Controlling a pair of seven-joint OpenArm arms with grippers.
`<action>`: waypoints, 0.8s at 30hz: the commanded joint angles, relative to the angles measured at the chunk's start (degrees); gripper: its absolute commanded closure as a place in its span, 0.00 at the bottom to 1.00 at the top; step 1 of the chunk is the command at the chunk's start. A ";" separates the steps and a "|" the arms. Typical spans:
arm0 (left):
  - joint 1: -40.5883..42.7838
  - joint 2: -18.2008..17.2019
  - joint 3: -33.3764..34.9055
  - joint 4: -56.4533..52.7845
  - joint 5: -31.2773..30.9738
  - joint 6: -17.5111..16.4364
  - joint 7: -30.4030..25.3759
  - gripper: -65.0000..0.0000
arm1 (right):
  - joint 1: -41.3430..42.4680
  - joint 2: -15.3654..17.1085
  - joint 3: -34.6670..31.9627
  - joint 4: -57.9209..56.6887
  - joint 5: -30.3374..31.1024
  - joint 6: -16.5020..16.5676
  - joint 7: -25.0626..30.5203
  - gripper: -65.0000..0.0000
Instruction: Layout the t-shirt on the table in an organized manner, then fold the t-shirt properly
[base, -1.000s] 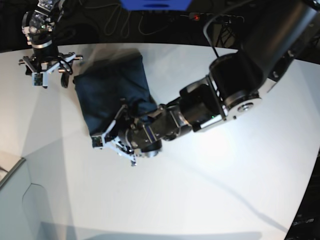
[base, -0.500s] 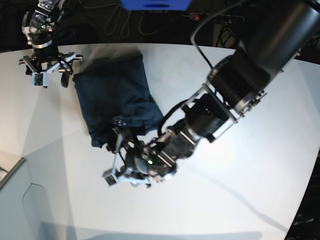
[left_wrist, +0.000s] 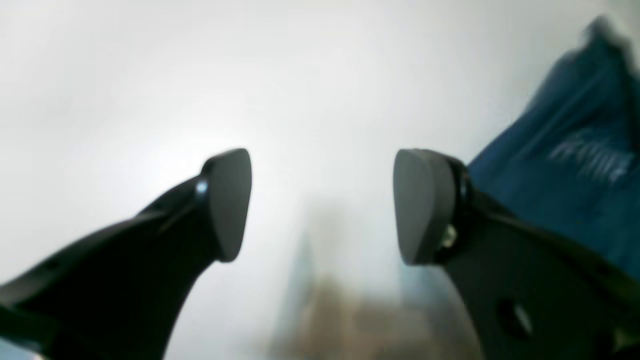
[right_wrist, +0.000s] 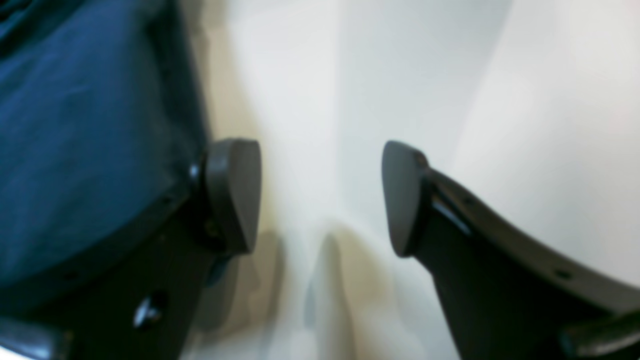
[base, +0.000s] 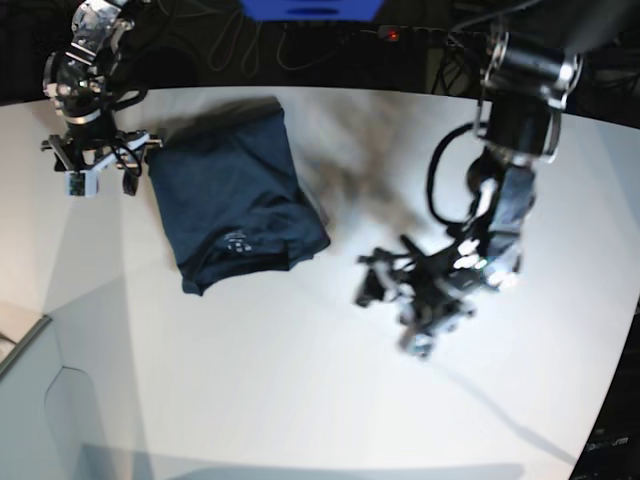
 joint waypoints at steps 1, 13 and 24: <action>1.53 0.14 -3.28 3.62 -0.92 -0.70 -0.61 0.34 | 0.26 0.99 0.09 0.08 0.72 -0.02 1.65 0.41; 23.15 0.49 -23.33 13.56 -0.92 -0.78 -0.09 0.78 | 1.31 1.87 -0.35 -4.31 0.89 -0.02 2.09 0.42; 28.34 0.14 -25.44 14.00 -0.92 -0.78 0.00 1.00 | -1.68 0.29 -5.10 -3.88 0.98 0.07 2.18 0.42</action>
